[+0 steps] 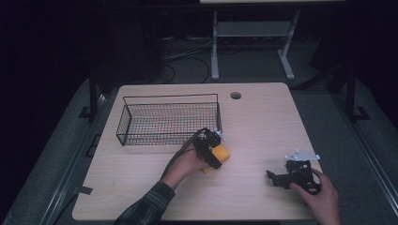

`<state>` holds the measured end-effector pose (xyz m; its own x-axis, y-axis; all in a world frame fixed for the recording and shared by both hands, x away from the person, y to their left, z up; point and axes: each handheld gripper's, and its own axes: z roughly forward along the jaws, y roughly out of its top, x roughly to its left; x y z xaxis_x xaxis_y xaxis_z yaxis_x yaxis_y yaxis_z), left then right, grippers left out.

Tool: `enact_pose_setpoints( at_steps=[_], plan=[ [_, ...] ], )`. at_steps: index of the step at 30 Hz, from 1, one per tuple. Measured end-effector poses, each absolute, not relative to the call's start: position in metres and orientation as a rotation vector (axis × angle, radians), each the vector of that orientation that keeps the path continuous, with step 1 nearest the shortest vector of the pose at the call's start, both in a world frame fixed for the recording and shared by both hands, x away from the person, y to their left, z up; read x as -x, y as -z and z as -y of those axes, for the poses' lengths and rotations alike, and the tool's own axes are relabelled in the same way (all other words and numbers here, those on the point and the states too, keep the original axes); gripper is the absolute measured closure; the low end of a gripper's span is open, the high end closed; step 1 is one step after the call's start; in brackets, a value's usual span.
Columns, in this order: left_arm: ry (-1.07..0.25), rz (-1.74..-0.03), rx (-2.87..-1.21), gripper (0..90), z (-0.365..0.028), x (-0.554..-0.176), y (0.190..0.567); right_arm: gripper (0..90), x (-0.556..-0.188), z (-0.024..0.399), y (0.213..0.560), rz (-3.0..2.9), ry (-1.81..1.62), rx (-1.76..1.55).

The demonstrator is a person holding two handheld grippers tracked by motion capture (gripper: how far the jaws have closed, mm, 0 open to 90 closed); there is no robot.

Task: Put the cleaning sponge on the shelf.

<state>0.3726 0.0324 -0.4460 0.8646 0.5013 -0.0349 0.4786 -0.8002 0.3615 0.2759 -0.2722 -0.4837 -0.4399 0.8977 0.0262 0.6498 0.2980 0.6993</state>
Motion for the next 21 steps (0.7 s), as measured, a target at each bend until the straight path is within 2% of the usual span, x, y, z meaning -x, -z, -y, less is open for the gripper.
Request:
enact_pose_setpoints(
  at_steps=[4, 21],
  plan=[
    [-0.091, -0.731, -2.675, 21.5, -0.0326, -0.3722, 0.4443, 0.2, -0.2759, 0.2722, 0.4837, -2.201, -0.920, -1.390],
    [-0.046, -0.711, -2.659, 22.3, -0.0388, -0.3678, 0.4363, 0.1, -0.2758, 0.2721, 0.4837, -2.201, -0.920, -1.389]
  ],
)
